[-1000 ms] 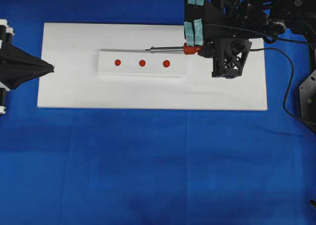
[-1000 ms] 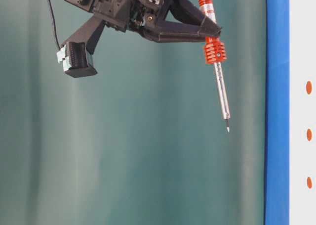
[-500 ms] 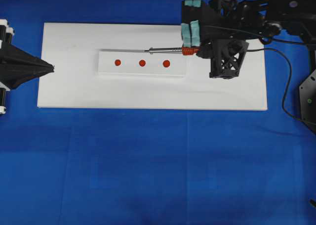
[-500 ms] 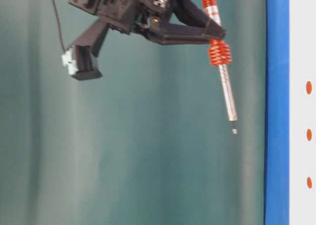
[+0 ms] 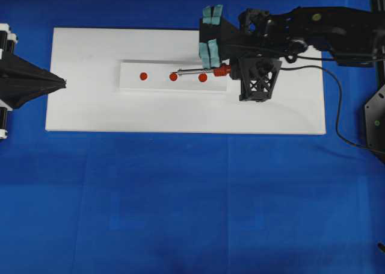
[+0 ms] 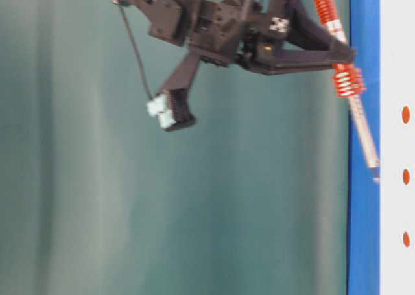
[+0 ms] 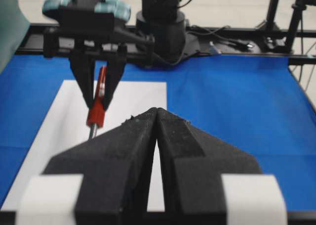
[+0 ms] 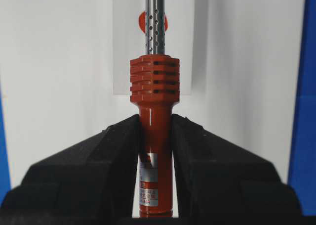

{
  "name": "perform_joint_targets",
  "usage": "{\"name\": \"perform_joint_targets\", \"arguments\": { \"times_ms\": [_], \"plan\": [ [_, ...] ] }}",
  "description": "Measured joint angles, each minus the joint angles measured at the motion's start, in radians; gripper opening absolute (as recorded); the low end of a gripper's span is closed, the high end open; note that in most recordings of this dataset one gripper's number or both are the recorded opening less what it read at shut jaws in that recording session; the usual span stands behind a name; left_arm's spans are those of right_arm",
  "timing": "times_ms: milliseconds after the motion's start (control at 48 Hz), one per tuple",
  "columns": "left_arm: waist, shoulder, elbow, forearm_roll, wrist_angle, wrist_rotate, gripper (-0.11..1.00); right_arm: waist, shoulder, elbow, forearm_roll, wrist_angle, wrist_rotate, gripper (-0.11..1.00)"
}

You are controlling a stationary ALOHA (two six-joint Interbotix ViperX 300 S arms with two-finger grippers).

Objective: Touch the tip of the soldering iron to the mark.
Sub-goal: 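Lower the iron tip onto the middle red dot, then hold the iron tip on the middle red dot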

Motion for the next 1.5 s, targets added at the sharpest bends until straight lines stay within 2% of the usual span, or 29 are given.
{"name": "perform_joint_targets", "arguments": {
  "times_ms": [271,1500],
  "plan": [
    [0.0,0.0,0.0,0.0,0.0,0.0,0.02,0.0,0.044,0.0,0.0,-0.015,0.0,0.06],
    [0.0,0.003,0.002,0.0,0.0,-0.002,0.02,-0.003,0.058,0.0,0.0,-0.009,0.0,0.06]
  ]
}}
